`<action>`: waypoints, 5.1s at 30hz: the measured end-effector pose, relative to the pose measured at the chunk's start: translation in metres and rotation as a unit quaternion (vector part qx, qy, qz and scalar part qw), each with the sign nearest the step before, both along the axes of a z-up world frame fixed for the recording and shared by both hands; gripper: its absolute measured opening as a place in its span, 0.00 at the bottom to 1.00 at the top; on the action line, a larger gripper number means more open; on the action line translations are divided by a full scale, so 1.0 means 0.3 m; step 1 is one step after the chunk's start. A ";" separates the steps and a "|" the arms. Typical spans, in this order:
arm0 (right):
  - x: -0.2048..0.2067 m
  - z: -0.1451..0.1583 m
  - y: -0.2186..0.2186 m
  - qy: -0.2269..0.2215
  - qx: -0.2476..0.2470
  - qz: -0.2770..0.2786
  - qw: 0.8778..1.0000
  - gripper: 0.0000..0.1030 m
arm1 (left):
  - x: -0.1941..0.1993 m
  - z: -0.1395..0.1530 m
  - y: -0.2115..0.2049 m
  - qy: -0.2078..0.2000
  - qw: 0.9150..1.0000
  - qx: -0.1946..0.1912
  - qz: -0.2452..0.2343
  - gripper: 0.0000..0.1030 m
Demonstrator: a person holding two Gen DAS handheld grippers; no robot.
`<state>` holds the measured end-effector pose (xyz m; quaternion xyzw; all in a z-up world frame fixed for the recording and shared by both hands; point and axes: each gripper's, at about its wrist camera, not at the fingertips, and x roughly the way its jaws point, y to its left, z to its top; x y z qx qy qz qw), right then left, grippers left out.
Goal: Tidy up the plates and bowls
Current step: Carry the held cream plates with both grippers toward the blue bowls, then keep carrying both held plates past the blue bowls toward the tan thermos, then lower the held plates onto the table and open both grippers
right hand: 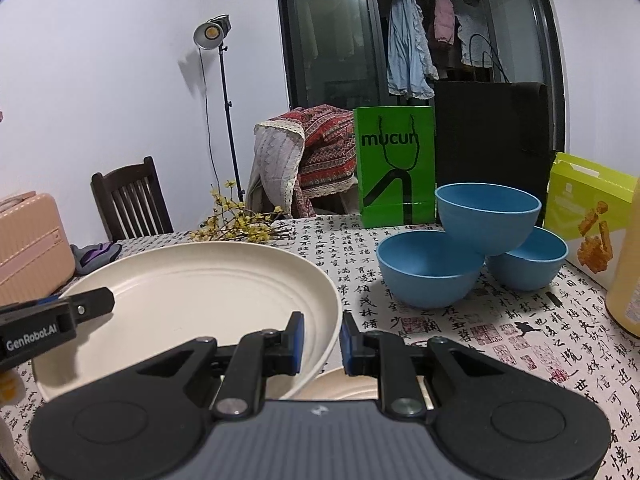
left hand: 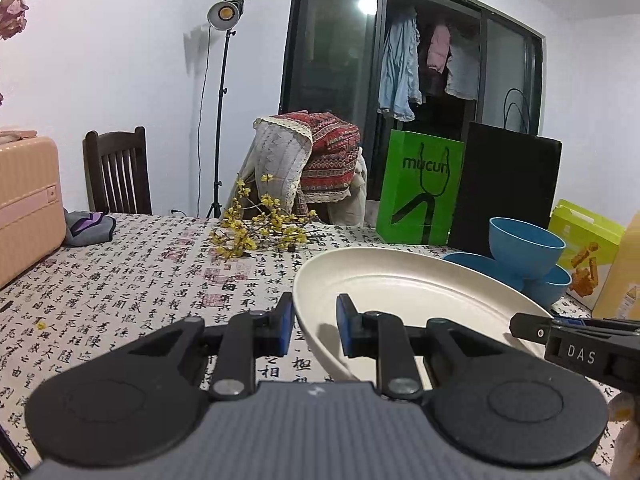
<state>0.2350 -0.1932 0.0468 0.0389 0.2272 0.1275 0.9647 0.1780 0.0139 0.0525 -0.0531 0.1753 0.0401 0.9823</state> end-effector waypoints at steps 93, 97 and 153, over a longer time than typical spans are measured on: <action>-0.124 -0.225 -0.358 -0.003 0.026 -0.093 0.995 0.18 | 0.015 -0.216 -0.339 0.040 0.993 0.038 -0.106 0.22; -0.123 -0.240 -0.359 -0.002 0.024 -0.095 0.995 0.18 | 0.014 -0.233 -0.349 0.041 0.992 0.045 -0.107 0.22; -0.111 -0.289 -0.428 -0.077 -0.005 -0.105 0.991 0.99 | 0.027 -0.244 -0.227 0.008 0.997 0.028 -0.078 1.00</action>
